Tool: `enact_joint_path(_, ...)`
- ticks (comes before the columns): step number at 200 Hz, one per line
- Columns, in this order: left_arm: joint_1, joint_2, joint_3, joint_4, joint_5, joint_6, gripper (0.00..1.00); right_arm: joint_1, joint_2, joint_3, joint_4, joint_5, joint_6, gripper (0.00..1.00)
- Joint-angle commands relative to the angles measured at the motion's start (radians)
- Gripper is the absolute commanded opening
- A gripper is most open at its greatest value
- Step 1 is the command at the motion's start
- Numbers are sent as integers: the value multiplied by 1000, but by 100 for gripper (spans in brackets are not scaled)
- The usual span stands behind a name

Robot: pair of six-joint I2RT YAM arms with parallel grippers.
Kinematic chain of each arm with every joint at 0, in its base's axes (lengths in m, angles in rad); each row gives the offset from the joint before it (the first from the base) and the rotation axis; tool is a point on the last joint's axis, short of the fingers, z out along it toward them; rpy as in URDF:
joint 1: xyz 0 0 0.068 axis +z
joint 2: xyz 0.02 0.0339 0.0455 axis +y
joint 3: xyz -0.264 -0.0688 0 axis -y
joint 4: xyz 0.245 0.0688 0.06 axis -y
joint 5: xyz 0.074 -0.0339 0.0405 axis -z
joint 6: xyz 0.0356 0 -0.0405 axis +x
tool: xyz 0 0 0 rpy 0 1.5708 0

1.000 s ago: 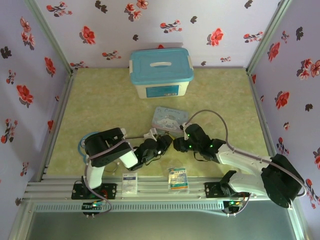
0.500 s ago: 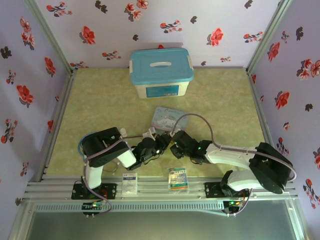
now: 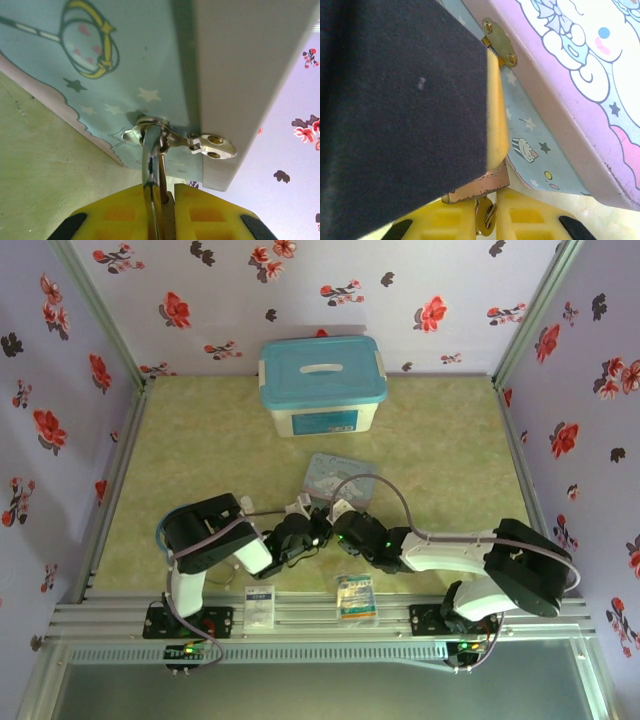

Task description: Unlock the padlock with the key

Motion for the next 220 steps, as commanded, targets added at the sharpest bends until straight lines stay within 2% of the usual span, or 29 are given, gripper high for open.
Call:
enact_joint_path(1,-13,-7,25,49,64,-10,0,4,3,-10,158,-49,1,10)
enact_joint_path(35,-11,-4,17,48,73,9,2,-92,-14,-62,207,-343,142,9)
enact_joint_path(70,-2,11,6,40,68,44,9,-165,-27,-131,315,-535,254,9)
enact_joint_path(107,3,15,0,-8,64,95,20,-177,5,-139,346,-617,300,8)
enact_joint_path(117,4,-8,4,-70,59,124,25,-179,12,-146,370,-641,320,8)
enact_joint_path(136,5,-80,18,-231,43,204,26,-183,19,-151,398,-667,348,8)
enact_joint_path(155,4,-152,43,-411,17,275,23,-183,19,-162,415,-662,359,8)
enact_joint_path(170,8,-170,55,-453,11,298,21,-185,26,-166,416,-651,358,10)
enact_joint_path(196,12,-139,72,-450,34,295,11,-204,39,-158,405,-664,386,30)
enact_joint_path(220,13,-128,70,-462,36,298,2,-278,-9,-213,473,-696,457,37)
